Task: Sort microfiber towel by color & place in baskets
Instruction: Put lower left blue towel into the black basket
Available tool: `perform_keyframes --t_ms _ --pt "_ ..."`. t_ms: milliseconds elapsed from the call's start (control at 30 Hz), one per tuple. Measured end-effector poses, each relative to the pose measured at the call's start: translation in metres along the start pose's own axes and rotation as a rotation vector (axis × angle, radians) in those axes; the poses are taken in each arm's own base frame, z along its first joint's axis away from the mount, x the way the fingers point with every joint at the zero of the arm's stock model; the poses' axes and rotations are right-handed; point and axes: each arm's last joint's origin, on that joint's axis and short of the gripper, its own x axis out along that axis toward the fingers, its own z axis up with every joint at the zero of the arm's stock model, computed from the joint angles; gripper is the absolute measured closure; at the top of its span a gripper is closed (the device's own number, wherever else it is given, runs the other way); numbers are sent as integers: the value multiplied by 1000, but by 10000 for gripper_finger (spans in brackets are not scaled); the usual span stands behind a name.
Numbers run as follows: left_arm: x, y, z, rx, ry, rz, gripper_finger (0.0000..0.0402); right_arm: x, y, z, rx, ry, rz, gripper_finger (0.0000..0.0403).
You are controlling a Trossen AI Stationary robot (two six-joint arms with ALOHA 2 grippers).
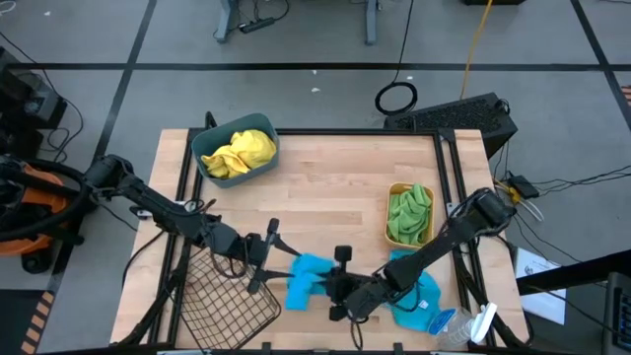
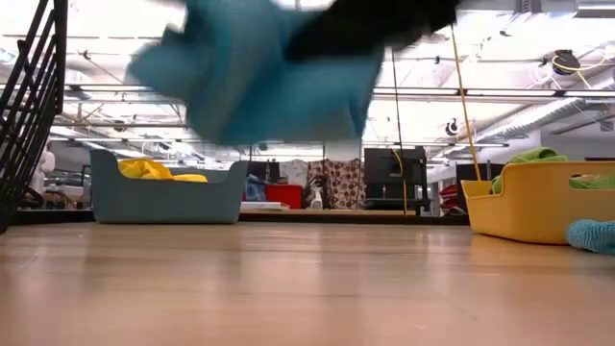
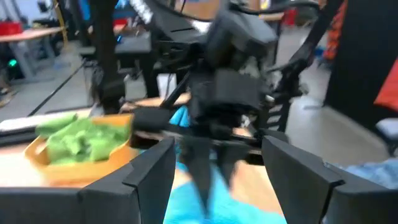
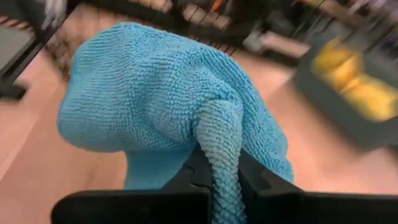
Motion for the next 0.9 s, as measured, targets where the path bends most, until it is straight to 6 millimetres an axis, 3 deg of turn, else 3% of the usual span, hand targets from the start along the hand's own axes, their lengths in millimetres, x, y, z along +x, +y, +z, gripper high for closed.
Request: perform_keyframes --t_ms 133,333,567,767,900 --pt "-1 -3 7 -24 -68 -11 157 -18 -21 29 -37 -83 -61 391" --pt "-2 -9 10 -13 -95 8 157 -35 -50 55 -50 -149 -97 391" --pt "-3 -14 16 33 -170 25 157 -30 -60 56 -39 -141 -123 391" --pt "8 -16 6 123 -183 39 157 -29 -59 56 -24 -151 -125 390" --pt "12 -11 1 173 -164 140 157 -30 -58 58 -15 -164 -122 390"
